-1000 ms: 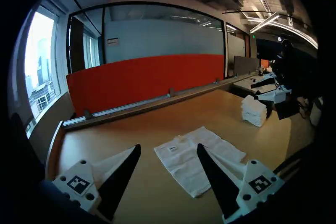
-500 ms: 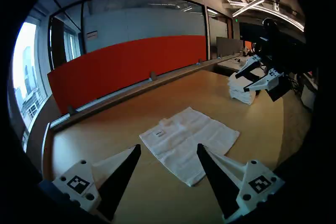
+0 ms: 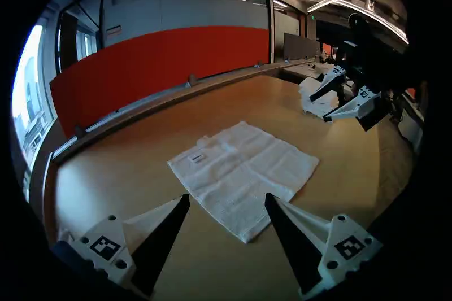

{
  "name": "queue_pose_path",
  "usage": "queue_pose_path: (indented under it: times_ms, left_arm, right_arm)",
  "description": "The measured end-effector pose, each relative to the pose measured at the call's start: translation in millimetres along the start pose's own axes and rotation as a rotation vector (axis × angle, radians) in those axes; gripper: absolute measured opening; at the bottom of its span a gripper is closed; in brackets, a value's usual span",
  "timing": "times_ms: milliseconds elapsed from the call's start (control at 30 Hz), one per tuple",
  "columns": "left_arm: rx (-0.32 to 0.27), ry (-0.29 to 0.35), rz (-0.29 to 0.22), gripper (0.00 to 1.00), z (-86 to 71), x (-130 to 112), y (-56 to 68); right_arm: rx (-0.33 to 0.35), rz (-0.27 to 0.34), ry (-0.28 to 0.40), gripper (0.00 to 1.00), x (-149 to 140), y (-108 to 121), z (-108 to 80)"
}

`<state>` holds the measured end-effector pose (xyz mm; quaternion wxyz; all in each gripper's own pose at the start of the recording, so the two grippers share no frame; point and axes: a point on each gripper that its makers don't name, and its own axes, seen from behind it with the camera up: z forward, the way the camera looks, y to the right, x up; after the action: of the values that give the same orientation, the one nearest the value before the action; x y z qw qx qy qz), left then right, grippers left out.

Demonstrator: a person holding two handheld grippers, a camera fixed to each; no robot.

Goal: Fold towel

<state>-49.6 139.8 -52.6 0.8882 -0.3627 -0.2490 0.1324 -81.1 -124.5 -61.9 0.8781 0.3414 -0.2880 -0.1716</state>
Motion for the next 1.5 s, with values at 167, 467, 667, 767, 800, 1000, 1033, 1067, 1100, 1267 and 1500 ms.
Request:
queue_pose_path:
  times_ms: [167, 467, 667, 767, 800, 1000, 1033, 1067, 1100, 1267, 1500]
  left_arm:
    - [-0.012, -0.027, -0.003, 0.99, 12.1, -14, 3.0]
    - [-0.038, -0.087, 0.004, 0.99, 35.3, -44, 8.6]
    - [-0.065, -0.126, 0.017, 0.99, 50.1, -61, 15.3]
    - [-0.071, -0.145, 0.014, 0.99, 56.8, -69, 17.4]
    - [-0.072, -0.151, 0.013, 0.99, 58.7, -72, 17.9]
    - [-0.078, -0.196, 0.015, 0.99, 68.9, -90, 20.8]
    - [-0.078, -0.205, 0.019, 0.99, 70.3, -94, 21.1]
    - [-0.077, -0.214, 0.021, 0.99, 71.7, -97, 21.4]
    - [-0.078, -0.222, 0.023, 0.99, 72.8, -100, 22.0]
    - [-0.088, -0.269, 0.027, 0.99, 77.2, -115, 26.9]
    - [-0.105, -0.308, 0.026, 0.99, 80.7, -124, 35.0]
  right_arm:
    - [0.018, 0.002, -0.026, 1.0, -15, -7, 11.5]
    - [0.043, -0.003, -0.076, 1.0, -42, -15, 32.9]
    - [0.066, -0.002, -0.122, 1.0, -63, -21, 43.5]
    - [0.075, -0.004, -0.136, 1.0, -70, -23, 46.9]
    - [0.077, -0.005, -0.14, 1.0, -72, -24, 47.9]
    - [0.089, -0.004, -0.172, 1.0, -89, -26, 54.0]
    - [0.091, -0.004, -0.18, 1.0, -93, -27, 55.0]
    - [0.093, -0.005, -0.186, 1.0, -96, -27, 56.0]
    - [0.096, -0.005, -0.193, 1.0, -99, -28, 56.8]
    - [0.111, -0.004, -0.221, 1.0, -114, -32, 59.8]
    - [0.122, 0.001, -0.24, 0.97, -124, -33, 61.4]
